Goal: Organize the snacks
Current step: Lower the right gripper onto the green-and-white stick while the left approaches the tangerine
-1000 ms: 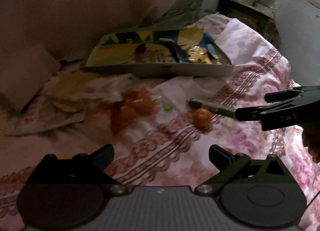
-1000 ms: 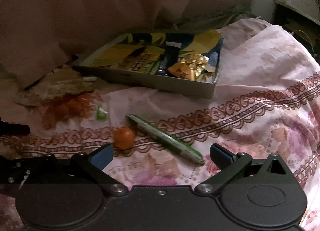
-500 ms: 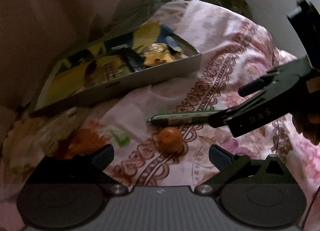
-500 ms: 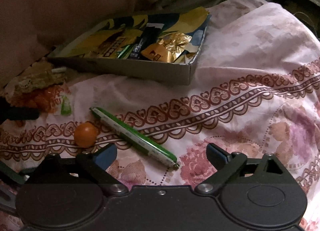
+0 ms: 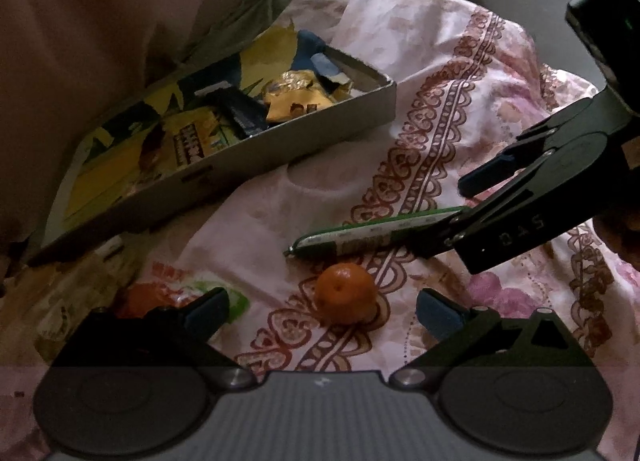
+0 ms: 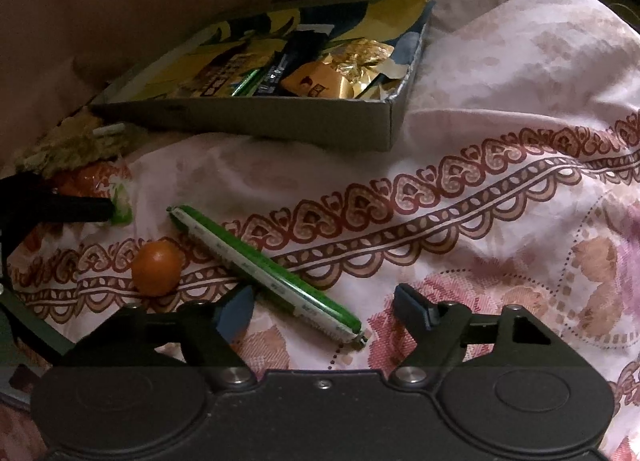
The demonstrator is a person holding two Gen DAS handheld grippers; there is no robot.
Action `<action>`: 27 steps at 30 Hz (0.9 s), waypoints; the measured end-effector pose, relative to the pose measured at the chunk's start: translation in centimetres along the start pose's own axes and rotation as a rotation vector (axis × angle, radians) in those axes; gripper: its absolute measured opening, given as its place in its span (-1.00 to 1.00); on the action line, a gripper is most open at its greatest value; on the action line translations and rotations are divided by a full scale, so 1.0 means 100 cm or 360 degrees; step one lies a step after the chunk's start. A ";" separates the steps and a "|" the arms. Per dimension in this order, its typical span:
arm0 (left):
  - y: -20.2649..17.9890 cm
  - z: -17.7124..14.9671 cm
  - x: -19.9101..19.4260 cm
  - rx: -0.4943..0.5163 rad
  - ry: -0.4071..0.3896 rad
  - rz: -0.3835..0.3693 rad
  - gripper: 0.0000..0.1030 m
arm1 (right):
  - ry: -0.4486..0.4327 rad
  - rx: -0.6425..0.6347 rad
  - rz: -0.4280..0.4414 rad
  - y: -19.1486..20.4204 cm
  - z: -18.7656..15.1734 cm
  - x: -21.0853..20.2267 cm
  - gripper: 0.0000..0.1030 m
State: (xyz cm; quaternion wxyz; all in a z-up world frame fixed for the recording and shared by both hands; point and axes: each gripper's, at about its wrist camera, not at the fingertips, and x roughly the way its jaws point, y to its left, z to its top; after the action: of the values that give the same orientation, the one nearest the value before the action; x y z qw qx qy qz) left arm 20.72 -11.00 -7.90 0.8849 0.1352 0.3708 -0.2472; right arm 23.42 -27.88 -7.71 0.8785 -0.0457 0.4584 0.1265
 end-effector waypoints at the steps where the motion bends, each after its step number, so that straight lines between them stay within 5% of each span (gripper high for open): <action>1: 0.000 0.000 -0.001 0.0010 -0.0009 -0.0008 0.93 | 0.0000 0.0001 0.0004 0.000 0.000 0.000 0.50; 9: -0.005 0.002 -0.003 0.0058 -0.0048 -0.0055 0.62 | 0.0015 -0.0034 0.0048 0.006 0.001 0.001 0.11; 27: -0.004 0.002 0.002 -0.0030 0.0013 -0.0095 -0.28 | 0.0013 -0.0047 0.0047 0.006 0.000 0.003 0.10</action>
State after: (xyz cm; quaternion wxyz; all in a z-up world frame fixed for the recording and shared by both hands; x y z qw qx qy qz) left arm 20.79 -11.47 -7.90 0.8770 0.1167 0.3805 -0.2694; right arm 23.49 -27.27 -7.94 0.8739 -0.0525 0.4607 0.1460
